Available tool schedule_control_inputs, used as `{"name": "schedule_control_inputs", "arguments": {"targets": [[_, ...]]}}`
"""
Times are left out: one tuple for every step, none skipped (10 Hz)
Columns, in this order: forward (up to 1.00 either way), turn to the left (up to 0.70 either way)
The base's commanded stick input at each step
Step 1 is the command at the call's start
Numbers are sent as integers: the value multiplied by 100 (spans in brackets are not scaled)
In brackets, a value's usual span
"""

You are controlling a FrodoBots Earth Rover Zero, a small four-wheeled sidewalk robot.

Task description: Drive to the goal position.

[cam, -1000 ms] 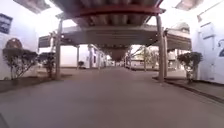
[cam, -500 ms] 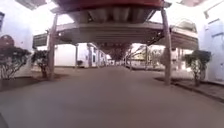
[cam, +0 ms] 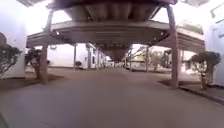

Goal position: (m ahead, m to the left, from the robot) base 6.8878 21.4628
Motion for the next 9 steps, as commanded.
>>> {"name": "schedule_control_inputs", "arguments": {"targets": [[85, 0], [85, 0], [85, 0], [85, 0], [85, 0], [85, 0], [85, 0], [85, 0], [85, 0]]}}
